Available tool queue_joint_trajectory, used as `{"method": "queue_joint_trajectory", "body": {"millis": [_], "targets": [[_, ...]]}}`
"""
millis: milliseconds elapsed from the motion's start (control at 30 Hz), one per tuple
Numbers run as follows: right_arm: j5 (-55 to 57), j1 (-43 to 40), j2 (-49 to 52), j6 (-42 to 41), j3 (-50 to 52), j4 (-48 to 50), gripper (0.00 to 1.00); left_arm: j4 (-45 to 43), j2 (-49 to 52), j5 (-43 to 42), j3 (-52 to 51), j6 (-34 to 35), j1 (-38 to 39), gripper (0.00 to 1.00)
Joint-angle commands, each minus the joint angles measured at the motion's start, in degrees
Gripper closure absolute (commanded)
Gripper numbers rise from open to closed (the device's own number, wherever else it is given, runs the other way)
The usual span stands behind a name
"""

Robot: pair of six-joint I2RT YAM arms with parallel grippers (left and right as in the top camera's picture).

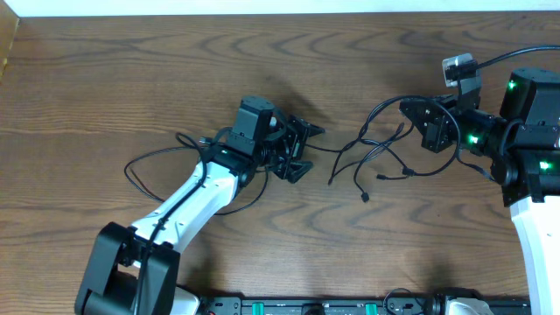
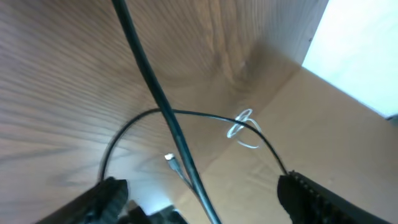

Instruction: Untangle cables

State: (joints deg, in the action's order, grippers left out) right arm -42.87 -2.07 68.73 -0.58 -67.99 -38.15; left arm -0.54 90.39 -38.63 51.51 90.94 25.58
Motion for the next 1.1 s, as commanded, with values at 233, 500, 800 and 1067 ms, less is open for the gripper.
{"method": "queue_joint_trajectory", "body": {"millis": [233, 500, 800, 1067], "targets": [[-1.20, 0.35, -0.48, 0.66, -0.96, -0.07, 0.99, -1.36, 0.22, 0.15, 0.96, 7.13, 2.84, 0.42], [-1.20, 0.35, -0.48, 0.66, -0.94, -0.52, 0.99, -6.03, 0.22, 0.33, 0.96, 8.87, 4.09, 0.48], [-1.20, 0.35, -0.48, 0.66, -0.94, -0.74, 0.99, -6.08, 0.22, 0.31, 0.96, 9.88, 4.09, 0.57], [-1.20, 0.35, -0.48, 0.66, -0.90, -1.11, 0.99, -7.54, 0.22, 0.81, 0.96, 10.62, 5.11, 0.58]]}}
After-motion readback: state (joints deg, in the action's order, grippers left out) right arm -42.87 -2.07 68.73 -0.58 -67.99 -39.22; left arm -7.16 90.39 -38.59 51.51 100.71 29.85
